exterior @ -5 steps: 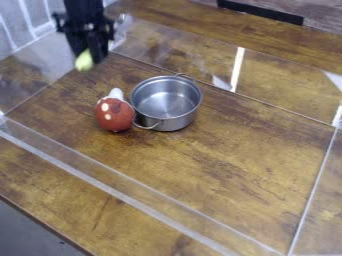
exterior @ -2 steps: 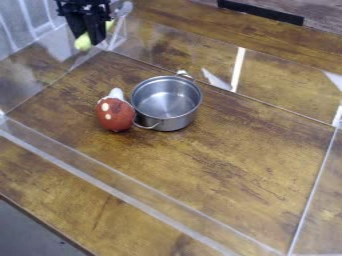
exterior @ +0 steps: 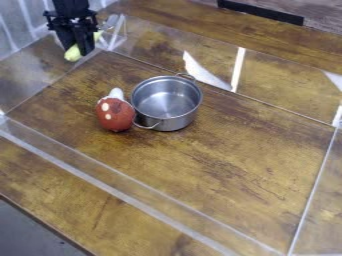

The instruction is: Move the green spoon to the left

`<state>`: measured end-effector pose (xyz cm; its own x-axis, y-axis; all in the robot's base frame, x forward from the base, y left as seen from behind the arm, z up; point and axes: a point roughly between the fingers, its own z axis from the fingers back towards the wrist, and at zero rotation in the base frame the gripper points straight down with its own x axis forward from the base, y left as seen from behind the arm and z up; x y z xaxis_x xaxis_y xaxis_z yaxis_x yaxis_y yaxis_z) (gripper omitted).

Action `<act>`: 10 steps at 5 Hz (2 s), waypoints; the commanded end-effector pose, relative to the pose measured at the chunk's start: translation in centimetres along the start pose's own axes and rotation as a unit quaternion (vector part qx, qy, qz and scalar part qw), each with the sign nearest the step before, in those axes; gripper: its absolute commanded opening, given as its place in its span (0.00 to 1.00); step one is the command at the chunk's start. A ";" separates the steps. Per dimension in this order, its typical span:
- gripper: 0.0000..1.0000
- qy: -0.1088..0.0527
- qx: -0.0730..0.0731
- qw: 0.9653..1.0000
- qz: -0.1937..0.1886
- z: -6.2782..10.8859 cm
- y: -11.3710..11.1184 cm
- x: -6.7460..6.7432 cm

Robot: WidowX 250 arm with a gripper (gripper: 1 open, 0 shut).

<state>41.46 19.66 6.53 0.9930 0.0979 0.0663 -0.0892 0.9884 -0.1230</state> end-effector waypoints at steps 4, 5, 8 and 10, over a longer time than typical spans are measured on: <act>1.00 -0.011 -0.018 1.000 -0.018 0.2 0.6 -0.4; 1.00 -0.008 -0.023 1.000 -0.011 0.1 0.7 -0.2; 1.00 0.008 -0.032 0.999 0.007 -0.4 -0.5 -1.3; 1.00 0.018 -0.038 0.999 -0.001 1.1 -1.5 -1.1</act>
<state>39.49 17.91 3.67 0.9931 0.0970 -0.0656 -0.1100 0.9652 -0.2375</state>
